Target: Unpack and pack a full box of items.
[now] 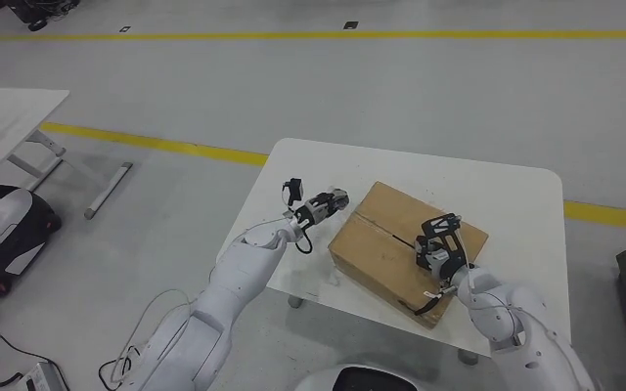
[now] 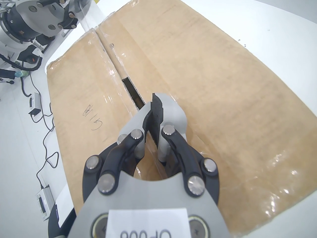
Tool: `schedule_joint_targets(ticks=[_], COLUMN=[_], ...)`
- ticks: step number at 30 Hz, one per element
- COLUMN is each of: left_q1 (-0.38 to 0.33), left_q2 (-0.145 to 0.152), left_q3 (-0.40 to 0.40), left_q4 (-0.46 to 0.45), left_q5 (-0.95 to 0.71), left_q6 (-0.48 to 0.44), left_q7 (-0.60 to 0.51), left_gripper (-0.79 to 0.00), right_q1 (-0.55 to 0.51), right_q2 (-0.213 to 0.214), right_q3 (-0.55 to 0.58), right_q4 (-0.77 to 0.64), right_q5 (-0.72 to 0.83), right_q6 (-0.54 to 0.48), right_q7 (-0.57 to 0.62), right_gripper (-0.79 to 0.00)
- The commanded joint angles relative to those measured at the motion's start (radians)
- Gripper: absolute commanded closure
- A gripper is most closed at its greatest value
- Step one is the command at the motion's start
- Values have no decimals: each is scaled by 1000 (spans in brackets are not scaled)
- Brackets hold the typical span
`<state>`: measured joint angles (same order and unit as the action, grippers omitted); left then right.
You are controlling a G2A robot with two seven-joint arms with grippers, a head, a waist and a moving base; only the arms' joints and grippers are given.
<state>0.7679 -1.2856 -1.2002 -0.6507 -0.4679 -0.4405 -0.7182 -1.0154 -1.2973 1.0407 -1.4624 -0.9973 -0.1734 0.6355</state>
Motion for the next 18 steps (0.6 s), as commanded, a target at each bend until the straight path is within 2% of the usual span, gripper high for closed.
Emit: schedule_joint_targets(ticks=[1, 7, 12, 18], left_q1=[17, 60, 88, 104], left_q2=[3, 17, 22, 20], left_q3=[-9, -30, -45, -42], left_q4=[-45, -149, -212, -274], left_q5=[-4, 42, 39, 34], left_q6=[8, 10, 17, 11], left_q7=[-2, 4, 17, 11], left_gripper=[-259, -332, -308, -332], right_q1=[0, -1, -3, -7], right_q2=[0, 0, 0, 0], right_q3=[-1, 0, 0, -1], right_q4=[0, 0, -4, -12], right_q5=[-2, -8, -12, -17], right_q6=[0, -3, -9, -13], right_q7=[0, 6, 10, 10], right_gripper=[0, 0, 0, 0])
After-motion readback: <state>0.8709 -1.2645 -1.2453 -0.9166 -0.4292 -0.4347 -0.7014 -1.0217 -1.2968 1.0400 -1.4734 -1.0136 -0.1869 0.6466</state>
